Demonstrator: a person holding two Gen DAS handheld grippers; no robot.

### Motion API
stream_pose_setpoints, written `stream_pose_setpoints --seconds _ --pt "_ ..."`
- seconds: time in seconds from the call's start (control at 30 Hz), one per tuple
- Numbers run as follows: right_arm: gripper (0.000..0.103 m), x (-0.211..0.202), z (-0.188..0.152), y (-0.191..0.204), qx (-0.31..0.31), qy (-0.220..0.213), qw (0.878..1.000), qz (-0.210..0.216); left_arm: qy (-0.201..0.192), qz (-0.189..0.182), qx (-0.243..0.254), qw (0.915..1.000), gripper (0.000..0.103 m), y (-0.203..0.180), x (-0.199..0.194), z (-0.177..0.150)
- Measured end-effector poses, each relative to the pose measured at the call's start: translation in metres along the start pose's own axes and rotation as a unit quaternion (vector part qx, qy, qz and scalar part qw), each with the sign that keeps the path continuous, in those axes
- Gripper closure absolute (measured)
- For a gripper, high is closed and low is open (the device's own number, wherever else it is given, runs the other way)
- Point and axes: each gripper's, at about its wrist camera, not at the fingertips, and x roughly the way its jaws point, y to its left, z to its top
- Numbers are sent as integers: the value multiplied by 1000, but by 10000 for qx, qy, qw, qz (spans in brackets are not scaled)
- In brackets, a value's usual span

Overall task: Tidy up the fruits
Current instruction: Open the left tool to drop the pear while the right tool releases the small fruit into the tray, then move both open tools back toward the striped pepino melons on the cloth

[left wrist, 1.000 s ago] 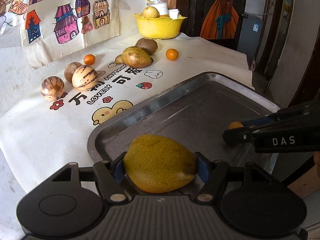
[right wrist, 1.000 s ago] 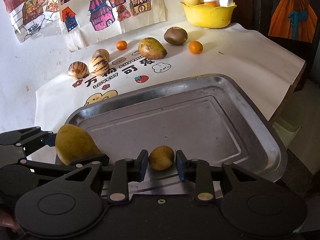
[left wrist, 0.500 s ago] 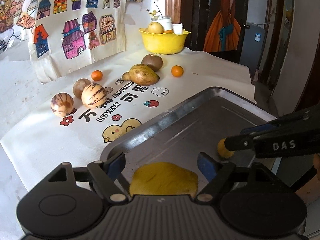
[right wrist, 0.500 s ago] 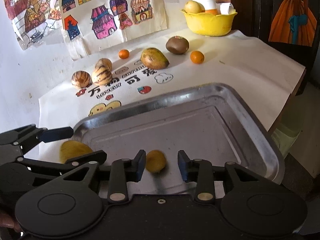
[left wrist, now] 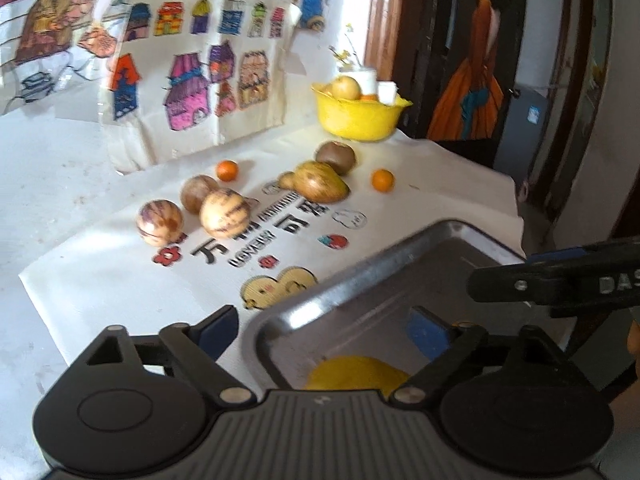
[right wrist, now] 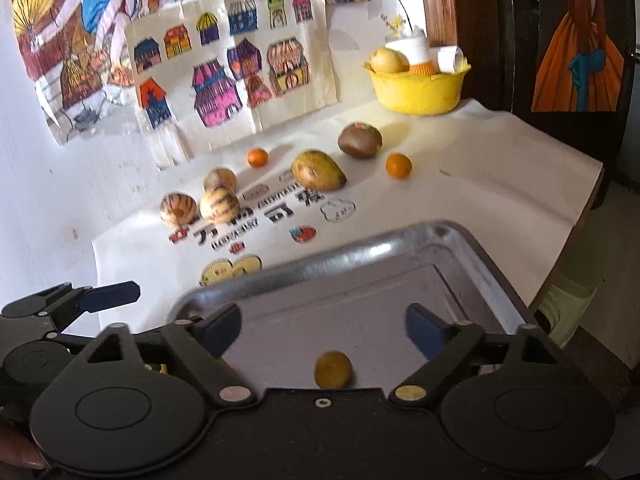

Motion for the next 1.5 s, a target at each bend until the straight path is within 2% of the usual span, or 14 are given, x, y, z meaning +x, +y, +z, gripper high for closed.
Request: stream_pose_setpoints --seconds 0.17,0.37,0.47,0.57,0.67,0.73,0.83,0.97,1.13,1.33,1.5 --pt "1 -9 11 9 107 -179 9996 163 -80 188 -258 9995 2 23 -3 10" --pt "1 -16 23 17 331 -320 9978 482 -148 150 -553 9982 1 45 -5 18" --pt "1 -17 26 15 621 -346 9932 920 -305 -38 -884 9956 1 59 -9 19" --pt "0 -20 28 11 1001 -456 9821 1529 -311 -108 -1114 9932 1 71 -11 21" --pt "0 -26 30 18 988 -685 9767 1779 -64 178 -871 9960 0 72 -8 25" --pt "0 -27 33 26 894 -583 9767 1862 69 337 -893 9954 0 75 -6 27" --pt "0 -25 39 36 797 -339 9817 1696 158 469 -1049 9933 0 82 -5 27" --pt "0 -23 41 45 625 -340 9887 1316 178 887 -779 9928 0 81 -7 28" --pt "0 -19 47 59 290 -354 9935 1042 140 795 -970 9920 0 93 -12 29" --pt "0 -13 54 80 -161 -699 9955 617 103 962 -995 9903 0 103 -11 34" --pt "0 1 59 93 -325 -611 9951 702 80 992 -1035 9896 0 112 -7 37"
